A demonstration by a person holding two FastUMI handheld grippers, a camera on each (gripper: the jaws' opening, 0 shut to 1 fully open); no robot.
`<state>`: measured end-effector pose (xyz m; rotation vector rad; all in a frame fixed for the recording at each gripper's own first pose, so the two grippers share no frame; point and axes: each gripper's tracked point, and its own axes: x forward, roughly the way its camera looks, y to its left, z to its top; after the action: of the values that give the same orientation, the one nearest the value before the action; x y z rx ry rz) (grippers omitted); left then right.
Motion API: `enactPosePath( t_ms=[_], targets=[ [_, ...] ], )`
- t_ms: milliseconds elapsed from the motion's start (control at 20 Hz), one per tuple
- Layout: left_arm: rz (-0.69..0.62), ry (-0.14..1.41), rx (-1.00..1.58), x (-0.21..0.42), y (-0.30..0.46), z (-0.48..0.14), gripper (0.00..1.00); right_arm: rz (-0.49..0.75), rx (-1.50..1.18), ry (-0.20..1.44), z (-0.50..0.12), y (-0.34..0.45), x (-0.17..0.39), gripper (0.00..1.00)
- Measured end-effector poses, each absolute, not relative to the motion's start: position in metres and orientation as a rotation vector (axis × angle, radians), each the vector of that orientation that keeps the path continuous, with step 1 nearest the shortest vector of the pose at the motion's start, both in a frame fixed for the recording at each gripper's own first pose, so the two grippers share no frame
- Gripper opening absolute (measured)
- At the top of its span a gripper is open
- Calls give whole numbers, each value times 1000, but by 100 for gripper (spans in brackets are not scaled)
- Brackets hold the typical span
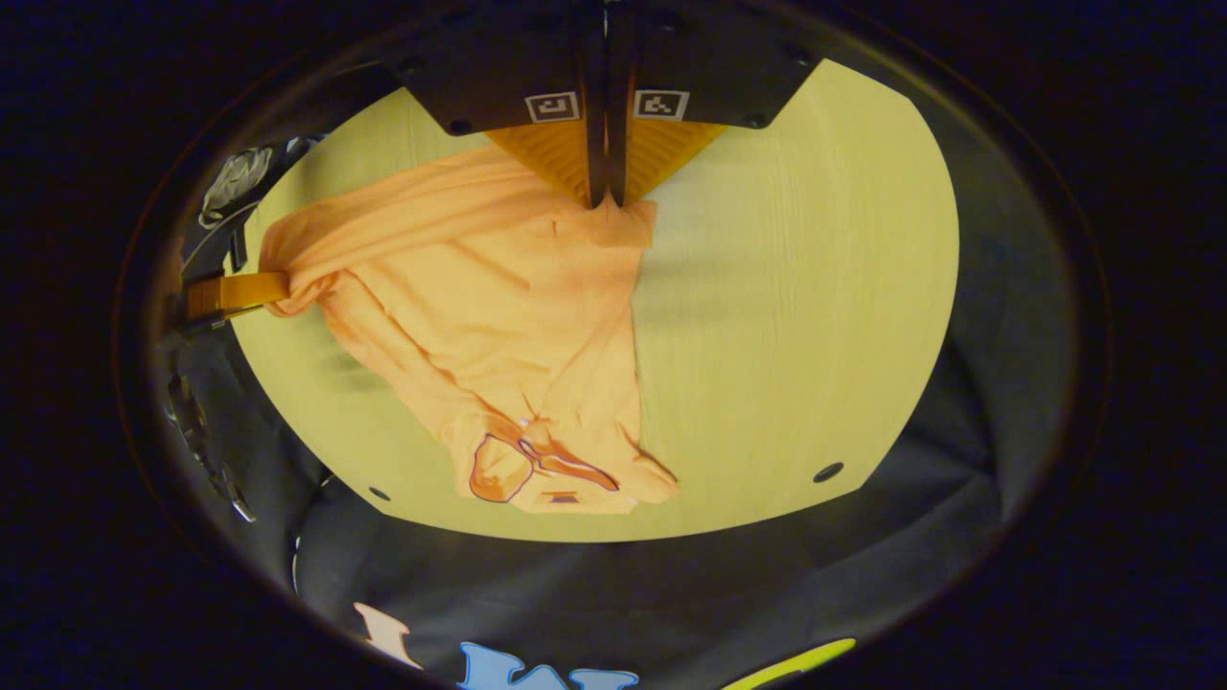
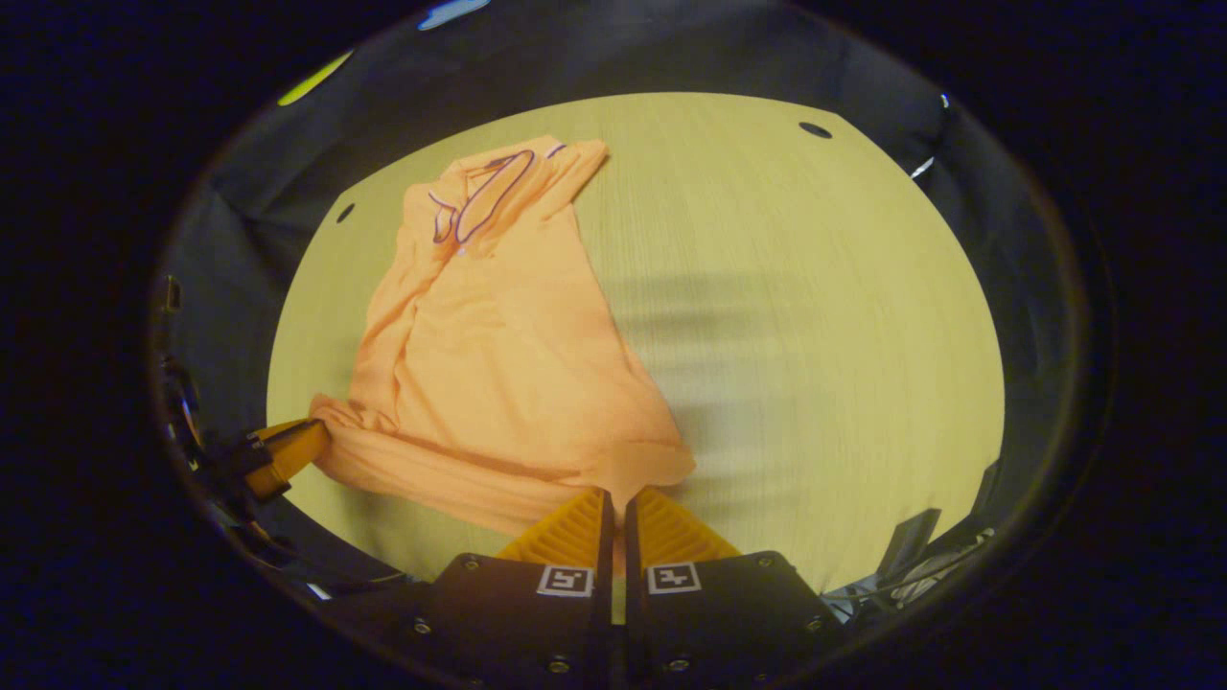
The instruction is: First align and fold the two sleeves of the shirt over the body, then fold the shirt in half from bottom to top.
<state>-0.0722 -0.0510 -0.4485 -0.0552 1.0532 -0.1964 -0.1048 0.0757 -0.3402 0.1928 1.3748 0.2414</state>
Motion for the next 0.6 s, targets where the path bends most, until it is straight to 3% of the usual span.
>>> enactPosePath(
  t_ms=[50, 350, 550, 600],
  targets=[
    [-191, 1037, -54, -59, -48, -444, 12, 245, 195, 1359, -337, 78, -91, 6],
    [-169, 957, -49, 19, -39, -421, 6, 257, 226, 1290, -317, 90, -12, 6],
    [-142, 920, -81, 68, -28, -409, 6, 245, 276, 1246, -304, 95, 40, 6],
    [-136, 912, -88, 81, -26, -406, 11, 239, 286, 1236, -302, 94, 53, 6]
  ],
)
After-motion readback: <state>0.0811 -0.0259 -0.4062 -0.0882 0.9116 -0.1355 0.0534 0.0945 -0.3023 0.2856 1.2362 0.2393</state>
